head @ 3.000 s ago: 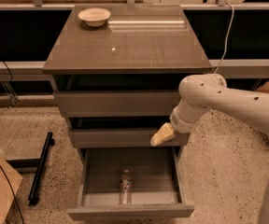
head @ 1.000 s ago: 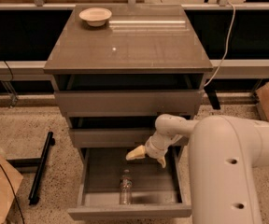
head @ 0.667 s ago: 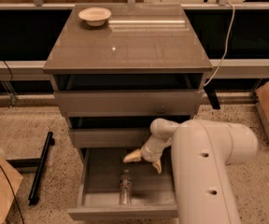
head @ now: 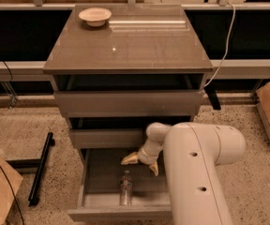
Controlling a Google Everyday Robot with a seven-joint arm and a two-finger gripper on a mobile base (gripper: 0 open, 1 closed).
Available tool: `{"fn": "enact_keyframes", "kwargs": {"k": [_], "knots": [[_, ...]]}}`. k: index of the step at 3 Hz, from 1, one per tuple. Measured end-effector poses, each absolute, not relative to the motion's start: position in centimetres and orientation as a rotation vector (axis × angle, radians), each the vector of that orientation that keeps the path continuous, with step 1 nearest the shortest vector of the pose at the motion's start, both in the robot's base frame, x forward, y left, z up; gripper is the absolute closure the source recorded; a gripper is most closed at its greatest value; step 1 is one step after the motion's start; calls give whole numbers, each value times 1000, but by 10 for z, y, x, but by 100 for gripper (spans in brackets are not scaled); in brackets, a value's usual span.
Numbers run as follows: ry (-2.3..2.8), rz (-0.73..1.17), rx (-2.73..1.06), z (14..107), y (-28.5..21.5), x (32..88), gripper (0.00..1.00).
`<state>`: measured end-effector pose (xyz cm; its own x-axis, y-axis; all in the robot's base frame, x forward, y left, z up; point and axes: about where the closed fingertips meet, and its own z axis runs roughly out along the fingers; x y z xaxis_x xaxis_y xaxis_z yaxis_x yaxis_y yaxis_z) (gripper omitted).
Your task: Pick water bottle from bottom drawer and place on counter
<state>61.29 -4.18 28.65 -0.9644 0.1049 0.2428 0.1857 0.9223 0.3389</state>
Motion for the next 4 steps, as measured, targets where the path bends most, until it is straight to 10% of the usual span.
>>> {"fn": "enact_keyframes", "kwargs": {"k": [4], "knots": [[-2533,-499,-448,111,29,567,2]]}}
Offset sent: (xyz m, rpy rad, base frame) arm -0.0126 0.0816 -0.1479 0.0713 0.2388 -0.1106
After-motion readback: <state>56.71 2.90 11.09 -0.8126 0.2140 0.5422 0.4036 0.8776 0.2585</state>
